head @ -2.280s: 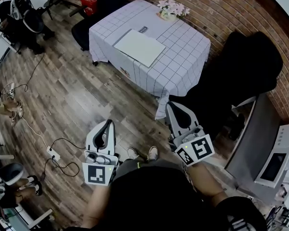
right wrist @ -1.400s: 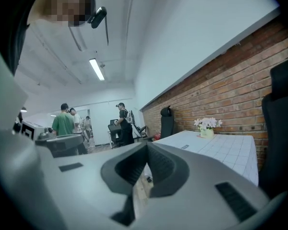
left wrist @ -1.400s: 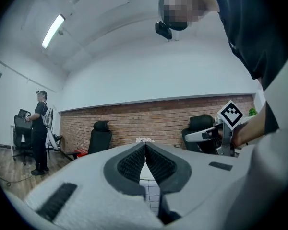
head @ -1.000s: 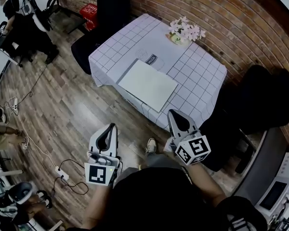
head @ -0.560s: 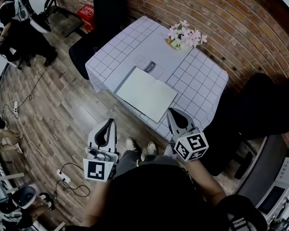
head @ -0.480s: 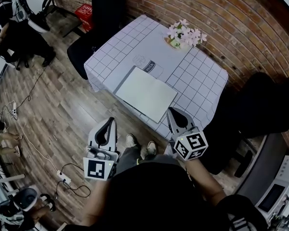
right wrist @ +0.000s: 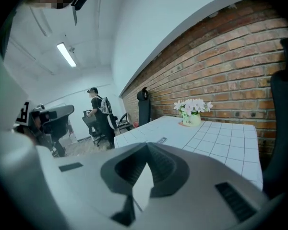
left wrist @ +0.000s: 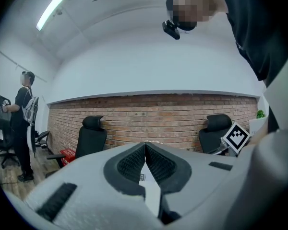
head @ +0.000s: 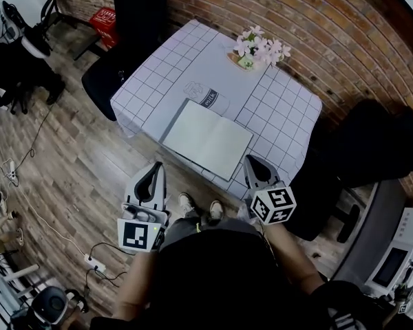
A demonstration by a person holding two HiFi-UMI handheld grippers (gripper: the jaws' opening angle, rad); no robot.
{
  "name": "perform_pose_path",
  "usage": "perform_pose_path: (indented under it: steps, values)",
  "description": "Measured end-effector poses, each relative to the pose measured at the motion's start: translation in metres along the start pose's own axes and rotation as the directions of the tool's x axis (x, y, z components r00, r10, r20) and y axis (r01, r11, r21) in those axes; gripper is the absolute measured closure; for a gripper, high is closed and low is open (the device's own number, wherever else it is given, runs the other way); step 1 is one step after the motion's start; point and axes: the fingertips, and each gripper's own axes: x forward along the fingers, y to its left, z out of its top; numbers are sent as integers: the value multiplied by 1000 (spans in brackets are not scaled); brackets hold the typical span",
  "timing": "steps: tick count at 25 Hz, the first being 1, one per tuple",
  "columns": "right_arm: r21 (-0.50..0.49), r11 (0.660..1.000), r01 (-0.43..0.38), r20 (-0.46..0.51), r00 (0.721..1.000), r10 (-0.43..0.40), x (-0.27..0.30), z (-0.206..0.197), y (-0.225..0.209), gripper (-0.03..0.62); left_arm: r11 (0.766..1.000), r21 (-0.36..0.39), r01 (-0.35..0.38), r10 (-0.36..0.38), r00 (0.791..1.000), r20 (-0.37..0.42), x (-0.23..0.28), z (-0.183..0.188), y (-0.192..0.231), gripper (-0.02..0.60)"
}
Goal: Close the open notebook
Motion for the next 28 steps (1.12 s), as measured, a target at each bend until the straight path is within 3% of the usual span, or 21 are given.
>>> perform_pose_path:
  steps: [10, 19, 28]
  values:
    - [90, 988, 123, -170, 980, -106, 21, -64, -36, 580, 999, -14, 38, -39, 998, -40, 26, -28, 17, 555]
    - [69, 974, 217, -378, 909, -176, 38, -134, -66, 580, 999, -3, 51, -51, 988, -147, 53, -78, 32, 555]
    - [35, 976, 213, -478, 861, -171, 56, -161, -67, 580, 999, 8, 51, -48, 974, -223, 82, -131, 58, 555]
